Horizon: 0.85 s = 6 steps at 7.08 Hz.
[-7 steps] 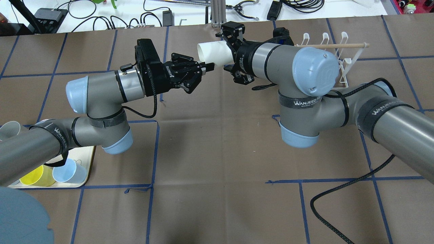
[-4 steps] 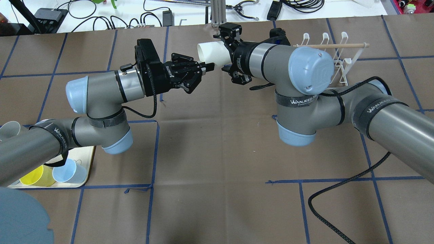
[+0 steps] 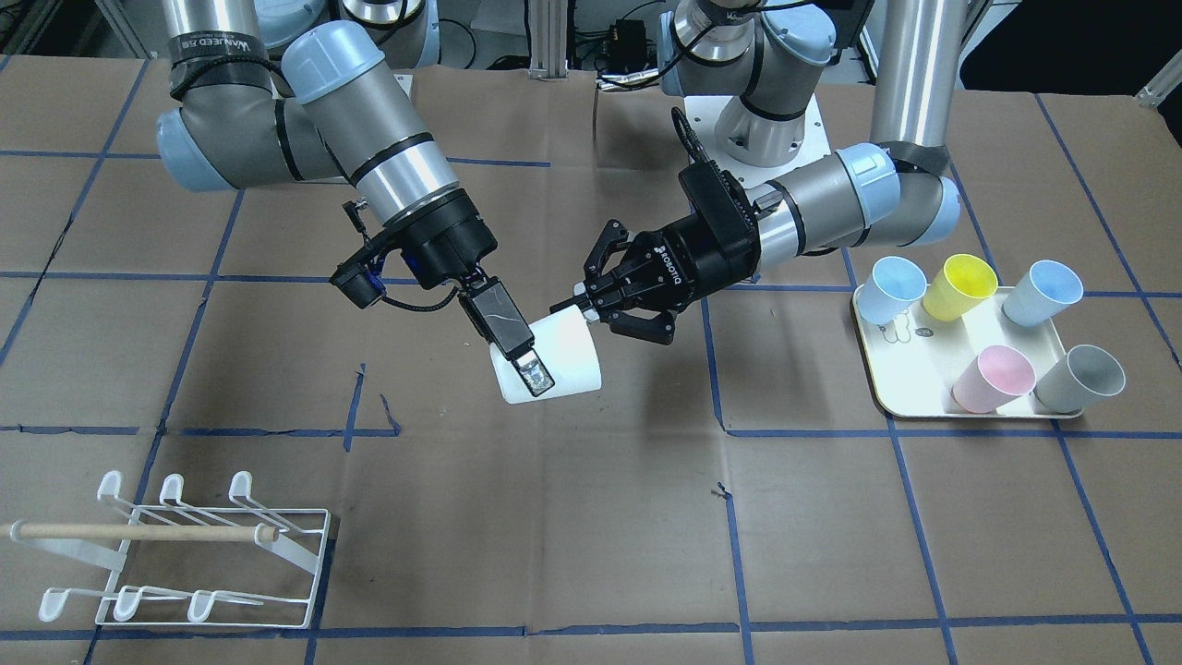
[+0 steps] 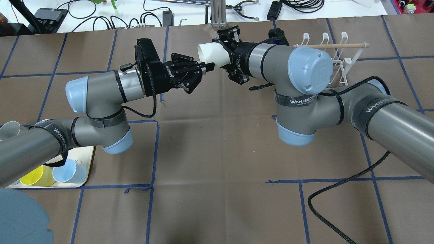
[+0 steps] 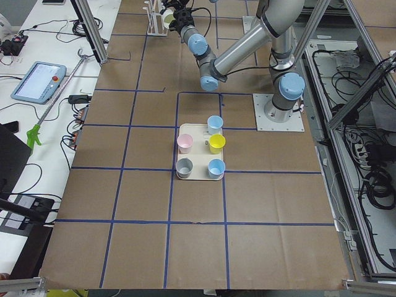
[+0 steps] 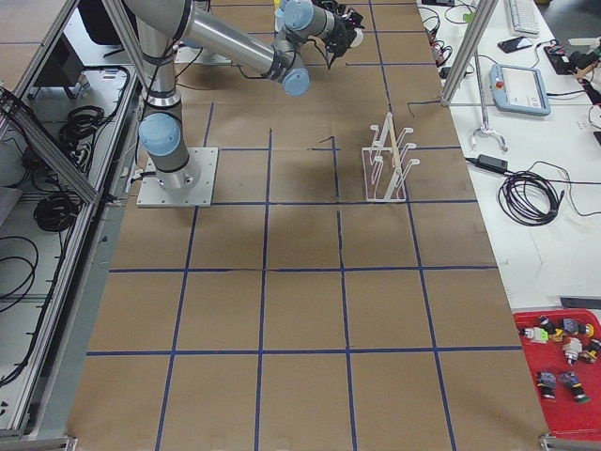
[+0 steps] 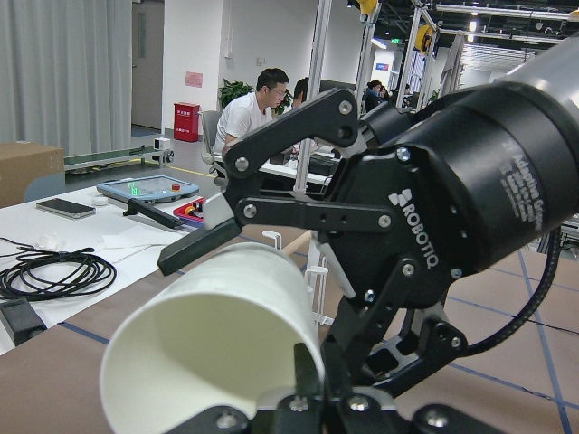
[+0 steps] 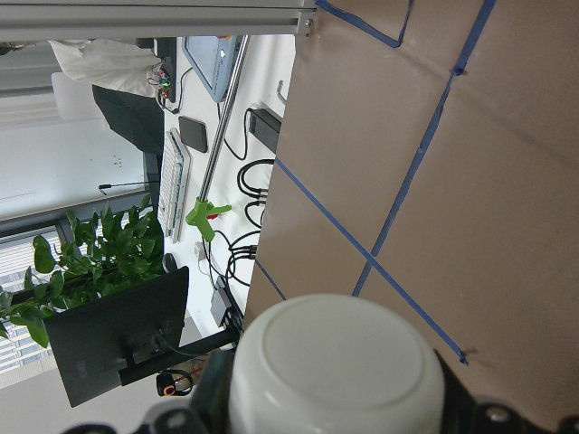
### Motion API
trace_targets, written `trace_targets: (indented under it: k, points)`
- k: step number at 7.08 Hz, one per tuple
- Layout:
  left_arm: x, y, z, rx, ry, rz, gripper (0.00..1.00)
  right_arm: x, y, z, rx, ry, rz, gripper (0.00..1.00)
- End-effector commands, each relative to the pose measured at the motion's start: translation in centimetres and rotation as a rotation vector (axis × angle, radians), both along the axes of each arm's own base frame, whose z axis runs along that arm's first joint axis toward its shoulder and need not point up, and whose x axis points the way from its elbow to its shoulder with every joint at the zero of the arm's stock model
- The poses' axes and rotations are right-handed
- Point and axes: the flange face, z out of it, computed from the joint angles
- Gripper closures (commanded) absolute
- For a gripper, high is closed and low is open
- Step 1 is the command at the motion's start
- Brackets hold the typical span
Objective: Transfer IKEA cup to right arm and place on rack
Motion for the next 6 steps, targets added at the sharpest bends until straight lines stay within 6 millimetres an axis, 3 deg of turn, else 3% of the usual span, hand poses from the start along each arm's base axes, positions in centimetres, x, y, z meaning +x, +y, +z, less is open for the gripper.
trace_targets:
  k: [1,2,6]
  points:
    - [0.01,-0.02,0.12,0.010,0.005,0.003,0.86,0.01,0.01,-0.01,-0.001,0.001,0.002,0.48]
    - [0.01,-0.02,0.12,0.012,0.005,0.003,0.79,0.02,0.02,0.00,-0.001,0.001,0.004,0.49]
    - [0.01,-0.15,0.65,0.040,0.021,0.012,0.15,0.02,-0.02,0.06,-0.004,0.002,0.003,0.53]
